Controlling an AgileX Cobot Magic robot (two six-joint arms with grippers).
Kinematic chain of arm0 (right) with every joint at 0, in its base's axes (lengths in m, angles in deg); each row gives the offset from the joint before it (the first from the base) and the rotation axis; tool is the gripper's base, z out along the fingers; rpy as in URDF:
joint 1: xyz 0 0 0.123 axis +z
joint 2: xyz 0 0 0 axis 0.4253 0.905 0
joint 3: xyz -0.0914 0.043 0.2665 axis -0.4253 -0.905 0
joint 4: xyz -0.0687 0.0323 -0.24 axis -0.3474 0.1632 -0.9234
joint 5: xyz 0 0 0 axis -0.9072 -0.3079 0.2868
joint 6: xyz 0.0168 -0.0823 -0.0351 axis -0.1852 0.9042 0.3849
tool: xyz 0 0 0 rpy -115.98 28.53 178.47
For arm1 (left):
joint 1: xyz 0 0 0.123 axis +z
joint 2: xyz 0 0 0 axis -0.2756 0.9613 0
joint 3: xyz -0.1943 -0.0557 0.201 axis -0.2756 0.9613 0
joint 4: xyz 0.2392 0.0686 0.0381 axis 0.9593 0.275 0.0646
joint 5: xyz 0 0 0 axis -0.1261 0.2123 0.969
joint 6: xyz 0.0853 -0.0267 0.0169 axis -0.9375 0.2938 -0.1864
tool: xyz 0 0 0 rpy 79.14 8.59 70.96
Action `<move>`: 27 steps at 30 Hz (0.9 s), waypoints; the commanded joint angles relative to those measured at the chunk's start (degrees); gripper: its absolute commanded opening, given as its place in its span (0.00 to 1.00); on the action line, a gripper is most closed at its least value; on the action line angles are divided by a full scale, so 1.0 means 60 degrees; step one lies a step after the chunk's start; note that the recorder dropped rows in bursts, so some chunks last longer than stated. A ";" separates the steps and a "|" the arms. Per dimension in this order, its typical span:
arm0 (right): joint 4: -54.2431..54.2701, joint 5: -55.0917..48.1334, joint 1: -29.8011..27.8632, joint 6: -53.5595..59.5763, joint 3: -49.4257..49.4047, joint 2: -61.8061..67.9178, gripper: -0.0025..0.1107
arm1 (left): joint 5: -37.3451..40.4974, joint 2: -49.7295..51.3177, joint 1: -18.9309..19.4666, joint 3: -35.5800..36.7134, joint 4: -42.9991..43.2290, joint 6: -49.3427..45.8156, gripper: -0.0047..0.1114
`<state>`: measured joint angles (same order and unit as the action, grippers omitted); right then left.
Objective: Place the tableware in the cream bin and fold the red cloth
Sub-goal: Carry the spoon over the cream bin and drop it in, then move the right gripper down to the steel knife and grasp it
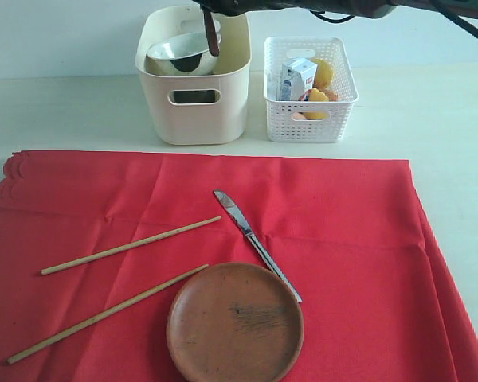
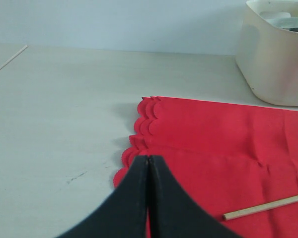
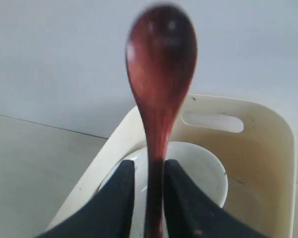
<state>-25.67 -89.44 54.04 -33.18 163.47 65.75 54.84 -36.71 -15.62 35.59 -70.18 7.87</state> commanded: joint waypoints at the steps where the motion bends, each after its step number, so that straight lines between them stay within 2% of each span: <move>1: -0.0125 0.0183 -0.0038 -0.0010 0.0090 0.0028 0.39 | -0.0065 -0.0058 -0.0067 0.0028 -0.0012 -0.0001 0.04; 3: -0.0102 0.0230 -0.0038 -0.0010 0.0090 0.0088 0.45 | -0.0065 -0.0058 -0.0067 0.0028 -0.0012 -0.0001 0.04; 7: -0.0082 -0.0081 -0.0038 -0.0050 0.0090 0.0043 0.46 | -0.0065 -0.0058 -0.0067 0.0028 -0.0012 -0.0001 0.04; 13: -0.0205 -0.1956 -0.0038 -0.0014 0.0090 -0.0570 0.46 | -0.0065 -0.0058 -0.0067 0.0028 -0.0012 -0.0001 0.04; 21: -0.1831 -0.4226 -0.0038 -0.0014 0.0090 -0.1896 0.46 | -0.0065 -0.0058 -0.0067 0.0028 -0.0012 -0.0001 0.04; 27: -0.2291 -0.5729 -0.0038 -0.0014 -0.0087 -0.2829 0.46 | -0.0065 -0.0058 -0.0067 0.0028 -0.0012 -0.0001 0.04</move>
<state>-38.05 -120.16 54.04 -33.41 163.47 51.39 54.84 -36.71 -15.62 35.59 -70.18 7.87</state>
